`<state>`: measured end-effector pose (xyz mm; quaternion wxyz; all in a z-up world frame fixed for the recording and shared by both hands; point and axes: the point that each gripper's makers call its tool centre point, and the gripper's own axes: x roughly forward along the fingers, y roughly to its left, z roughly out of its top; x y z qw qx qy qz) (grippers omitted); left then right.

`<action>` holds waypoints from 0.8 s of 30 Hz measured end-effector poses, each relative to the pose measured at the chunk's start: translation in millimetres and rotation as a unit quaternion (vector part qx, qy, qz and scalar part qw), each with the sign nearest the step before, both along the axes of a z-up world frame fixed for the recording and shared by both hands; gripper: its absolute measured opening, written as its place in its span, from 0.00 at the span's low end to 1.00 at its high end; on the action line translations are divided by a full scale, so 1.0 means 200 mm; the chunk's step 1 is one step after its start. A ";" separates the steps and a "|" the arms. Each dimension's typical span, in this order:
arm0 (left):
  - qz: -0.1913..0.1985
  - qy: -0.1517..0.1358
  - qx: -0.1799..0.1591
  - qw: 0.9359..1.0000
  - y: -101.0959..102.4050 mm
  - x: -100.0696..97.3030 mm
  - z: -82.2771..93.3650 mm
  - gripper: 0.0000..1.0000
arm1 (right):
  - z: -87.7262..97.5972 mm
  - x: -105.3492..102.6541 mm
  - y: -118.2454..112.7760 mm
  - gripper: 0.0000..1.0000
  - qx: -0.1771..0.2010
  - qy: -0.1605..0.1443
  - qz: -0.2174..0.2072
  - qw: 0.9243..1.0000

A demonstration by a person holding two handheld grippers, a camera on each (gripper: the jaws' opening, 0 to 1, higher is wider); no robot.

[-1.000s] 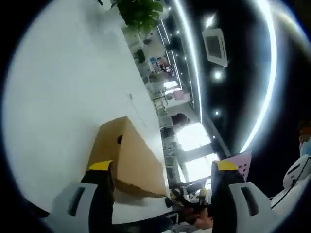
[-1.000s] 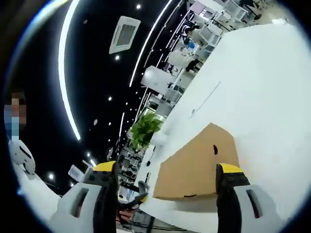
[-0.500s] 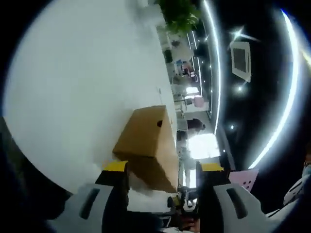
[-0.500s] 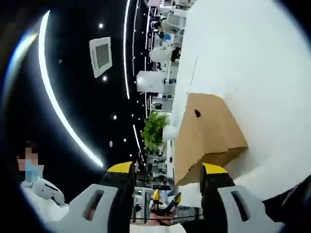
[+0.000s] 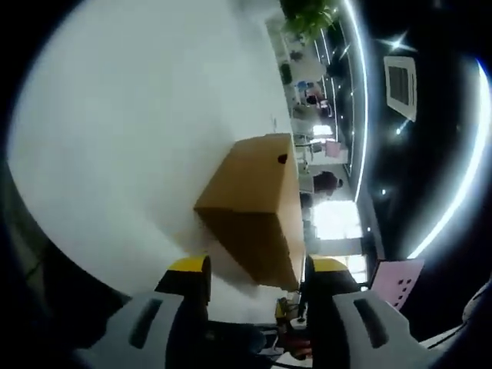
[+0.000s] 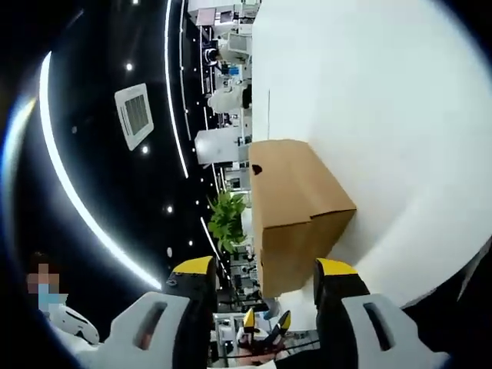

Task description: Operate the shoe box by opening the lid, removing the specified soft item, and placing it in the target area until the item is outside and the box remains undamaged.

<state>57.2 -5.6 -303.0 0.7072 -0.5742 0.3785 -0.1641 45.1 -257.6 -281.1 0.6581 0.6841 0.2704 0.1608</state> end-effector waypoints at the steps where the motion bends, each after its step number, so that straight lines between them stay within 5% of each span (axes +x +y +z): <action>1: 0.002 0.003 0.000 1.000 -0.01 0.00 0.00 0.53 | 0.00 0.00 0.01 0.51 -0.003 0.000 0.000 1.000; 8: 0.014 0.008 0.001 1.000 -0.03 0.04 0.00 0.55 | 0.00 -0.02 0.09 0.50 -0.029 0.005 0.030 0.999; 24: 0.018 0.012 0.013 1.000 -0.05 0.09 -0.02 0.53 | 0.00 0.04 0.10 0.52 -0.014 0.011 0.027 0.999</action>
